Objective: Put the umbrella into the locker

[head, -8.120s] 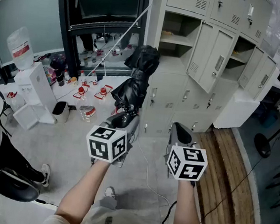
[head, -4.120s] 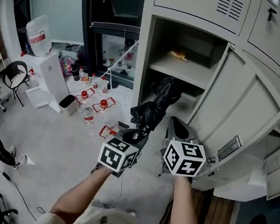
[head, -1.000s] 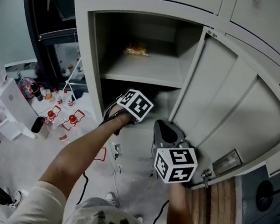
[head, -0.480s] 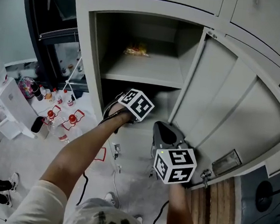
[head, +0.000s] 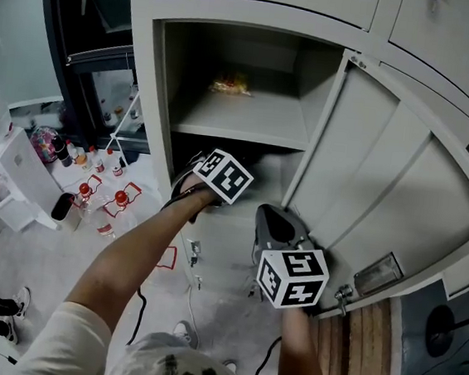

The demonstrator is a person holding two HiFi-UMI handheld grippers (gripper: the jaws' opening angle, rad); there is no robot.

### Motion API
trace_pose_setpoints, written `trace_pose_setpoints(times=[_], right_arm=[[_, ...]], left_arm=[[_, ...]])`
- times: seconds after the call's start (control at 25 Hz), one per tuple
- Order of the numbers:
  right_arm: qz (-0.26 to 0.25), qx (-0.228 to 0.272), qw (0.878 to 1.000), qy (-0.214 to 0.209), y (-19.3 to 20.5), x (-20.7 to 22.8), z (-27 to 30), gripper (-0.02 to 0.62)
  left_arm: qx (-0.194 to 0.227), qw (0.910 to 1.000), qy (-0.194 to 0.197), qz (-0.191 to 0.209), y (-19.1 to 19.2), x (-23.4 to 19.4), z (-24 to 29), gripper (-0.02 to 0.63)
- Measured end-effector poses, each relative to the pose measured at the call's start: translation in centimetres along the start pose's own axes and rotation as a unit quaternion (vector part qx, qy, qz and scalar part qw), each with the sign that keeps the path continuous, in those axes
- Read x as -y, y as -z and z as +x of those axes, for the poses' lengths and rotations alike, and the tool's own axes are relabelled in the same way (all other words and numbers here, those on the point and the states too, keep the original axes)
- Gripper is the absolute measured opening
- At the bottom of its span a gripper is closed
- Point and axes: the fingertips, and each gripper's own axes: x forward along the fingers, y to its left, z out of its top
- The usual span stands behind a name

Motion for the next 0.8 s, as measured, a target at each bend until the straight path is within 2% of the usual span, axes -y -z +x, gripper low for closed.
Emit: trace_pose_setpoints(times=[0.08,0.16,0.64,0.8], right_arm=[[0.001,-0.001,1.0,-0.001,0.0,0.0,0.1,-0.011],[0.002,-0.002,1.0,-0.003,0.0,-0.1,0.1,-0.011],[-0.001,-0.011,1.0,-0.016,-0.1,-0.8,-0.6,-0.011],[0.003,-0.009,1.0,-0.022,-0.4,-1.2,-0.7,-0.011]], left_arm=[[0.012,0.9998,0.008,-0.01,-0.3,0.2,-0.2,0.31],[0.022,0.9995,0.012,-0.017,-0.4,0.3,-0.4,0.334],[0.106,0.9909,0.026,-0.079,-2.0,0.6,-4.7,0.344],[0.139,0.9865,0.023,-0.083,-2.8,0.9,-7.1,0.344]])
